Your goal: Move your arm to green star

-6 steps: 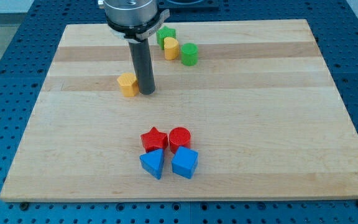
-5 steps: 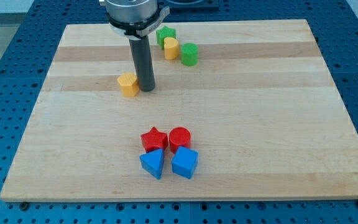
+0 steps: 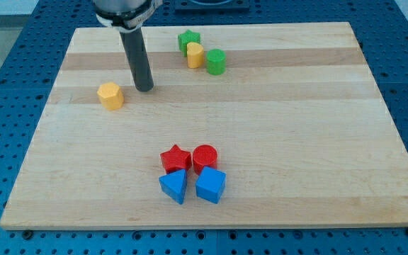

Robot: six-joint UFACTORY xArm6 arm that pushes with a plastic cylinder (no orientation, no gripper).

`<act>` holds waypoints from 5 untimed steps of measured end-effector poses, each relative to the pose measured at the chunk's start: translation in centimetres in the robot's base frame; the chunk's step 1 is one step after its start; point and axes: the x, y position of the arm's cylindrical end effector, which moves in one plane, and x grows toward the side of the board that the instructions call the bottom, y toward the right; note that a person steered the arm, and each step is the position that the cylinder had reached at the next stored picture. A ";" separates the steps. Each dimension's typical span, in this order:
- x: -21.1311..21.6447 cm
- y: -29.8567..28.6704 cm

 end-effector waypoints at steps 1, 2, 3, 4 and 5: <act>-3.4 0.0; -6.9 0.0; -9.8 0.1; -12.3 1.3; -12.5 4.6</act>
